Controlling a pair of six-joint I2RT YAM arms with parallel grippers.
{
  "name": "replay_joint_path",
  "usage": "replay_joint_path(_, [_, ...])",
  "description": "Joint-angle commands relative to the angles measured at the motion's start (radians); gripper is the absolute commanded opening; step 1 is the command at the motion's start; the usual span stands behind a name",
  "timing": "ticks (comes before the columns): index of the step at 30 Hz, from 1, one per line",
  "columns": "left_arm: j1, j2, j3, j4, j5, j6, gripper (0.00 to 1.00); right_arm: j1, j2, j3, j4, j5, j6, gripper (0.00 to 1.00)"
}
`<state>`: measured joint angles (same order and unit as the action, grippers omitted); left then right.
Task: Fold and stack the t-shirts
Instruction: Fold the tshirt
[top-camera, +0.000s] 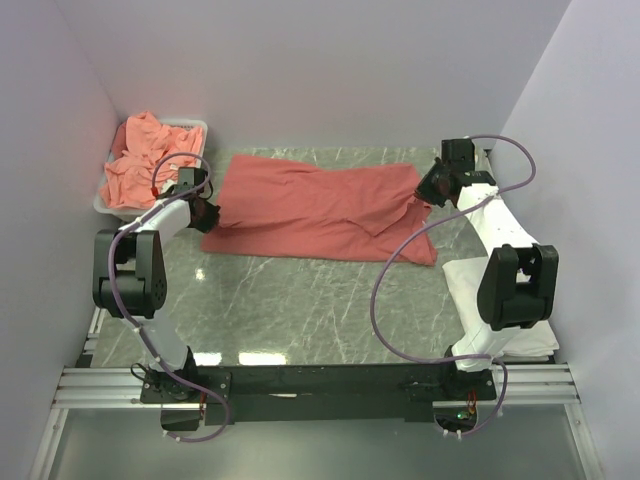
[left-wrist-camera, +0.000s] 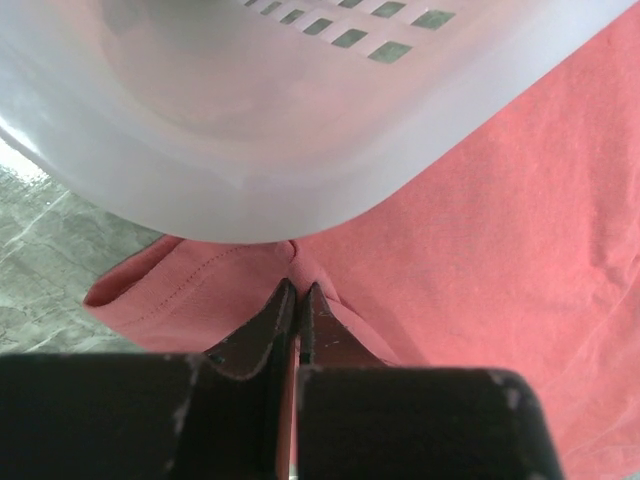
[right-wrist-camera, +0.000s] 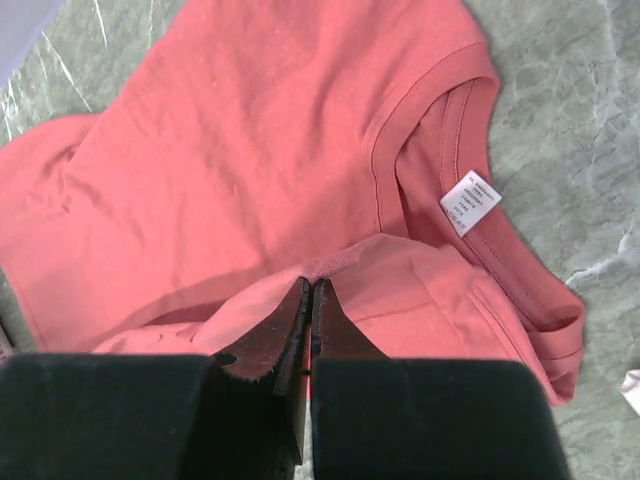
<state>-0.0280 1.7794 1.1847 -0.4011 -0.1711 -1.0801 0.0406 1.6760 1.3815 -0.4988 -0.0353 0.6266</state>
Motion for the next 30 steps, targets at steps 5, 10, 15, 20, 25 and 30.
replay_joint_path(5, [-0.003, 0.008, 0.036, 0.068, 0.047, 0.040, 0.18, -0.007, -0.007, -0.006, 0.046, -0.003, -0.010, 0.00])
replay_joint_path(10, [-0.003, -0.009, 0.047, 0.096, 0.070, 0.078, 0.48, -0.008, 0.014, -0.018, 0.057, -0.008, -0.010, 0.00])
replay_joint_path(15, [-0.003, -0.113, 0.000, 0.107, 0.055, 0.101, 0.59, -0.011, 0.076, 0.013, 0.028, -0.011, -0.015, 0.13])
replay_joint_path(20, [-0.003, -0.233, -0.146, 0.091, 0.038, 0.051, 0.57, -0.013, 0.145, 0.106, -0.010, 0.000, -0.021, 0.64])
replay_joint_path(25, [-0.003, -0.376, -0.312, 0.134, 0.065, 0.019, 0.52, 0.034, 0.104, 0.047, -0.024, 0.014, -0.019, 0.65])
replay_joint_path(30, [-0.004, -0.432, -0.416, 0.183, 0.073, 0.020, 0.48, 0.106, 0.028, -0.154, 0.091, 0.003, 0.018, 0.63])
